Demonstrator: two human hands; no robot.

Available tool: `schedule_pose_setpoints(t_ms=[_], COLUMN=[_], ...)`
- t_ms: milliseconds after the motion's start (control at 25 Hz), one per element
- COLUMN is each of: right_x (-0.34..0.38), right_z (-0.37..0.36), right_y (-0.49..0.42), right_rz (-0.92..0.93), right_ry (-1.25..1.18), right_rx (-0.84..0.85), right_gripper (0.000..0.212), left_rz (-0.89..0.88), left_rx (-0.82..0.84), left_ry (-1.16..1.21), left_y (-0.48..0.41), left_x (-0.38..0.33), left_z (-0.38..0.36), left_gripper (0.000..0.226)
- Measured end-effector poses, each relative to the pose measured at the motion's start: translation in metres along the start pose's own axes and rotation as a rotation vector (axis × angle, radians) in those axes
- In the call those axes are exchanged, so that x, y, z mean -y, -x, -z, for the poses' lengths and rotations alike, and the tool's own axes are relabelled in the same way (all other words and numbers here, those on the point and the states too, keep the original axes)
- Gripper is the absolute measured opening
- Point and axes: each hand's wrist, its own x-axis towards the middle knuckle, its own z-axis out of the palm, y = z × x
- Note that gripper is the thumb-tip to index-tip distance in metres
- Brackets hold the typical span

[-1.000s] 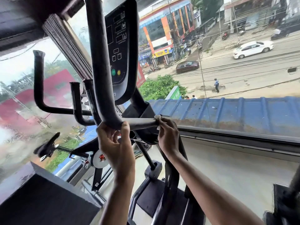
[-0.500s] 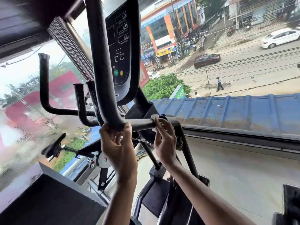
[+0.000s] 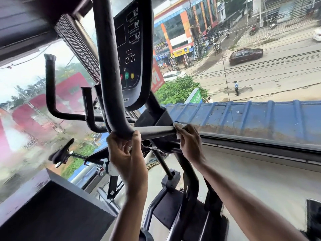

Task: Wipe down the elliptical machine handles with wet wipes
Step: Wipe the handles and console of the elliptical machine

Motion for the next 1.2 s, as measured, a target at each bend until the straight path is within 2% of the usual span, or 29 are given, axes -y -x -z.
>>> schedule_pose_setpoints(t_ms=[120,240,400,600,840,1000,1120,1200], right_x=[-0.003,-0.001,0.0,0.029,0.093,0.12,0.177,0.187], right_z=[0.009,0.015,0.013,0.017,0.044,0.051,0.065,0.065], right_y=[-0.013,-0.03,-0.008,-0.017,0.003,-0.005,0.001,0.006], right_rz=[0.068,0.043,-0.005,-0.207,-0.072,-0.274,-0.134,-0.019], right_ry=[0.01,-0.008,-0.074,-0.17,-0.423,-0.509,-0.615,-0.603], right_rx=[0.068,0.128,0.074,0.029,-0.058,-0.135,-0.146,-0.169], right_gripper=[0.038,0.036,0.032,0.025,0.026,0.025,0.024,0.024], left_rz=[-0.002,-0.005,0.005,-0.003,-0.015,0.004,0.046,0.07], left_rx=[-0.042,-0.063,-0.103,-0.098,-0.099,-0.007,0.035,0.057], left_ry=[-0.005,-0.025,-0.034,-0.061,-0.08,-0.118,-0.116,-0.144], left_y=[0.0,0.002,0.003,0.005,0.006,0.005,-0.001,-0.003], left_x=[0.001,0.0,0.002,0.001,-0.002,-0.007,-0.009,-0.009], left_z=[-0.003,-0.006,-0.011,-0.012,-0.015,-0.005,0.005,0.008], left_gripper=[0.018,0.017,0.018,0.026,0.034,0.039,0.045,0.05])
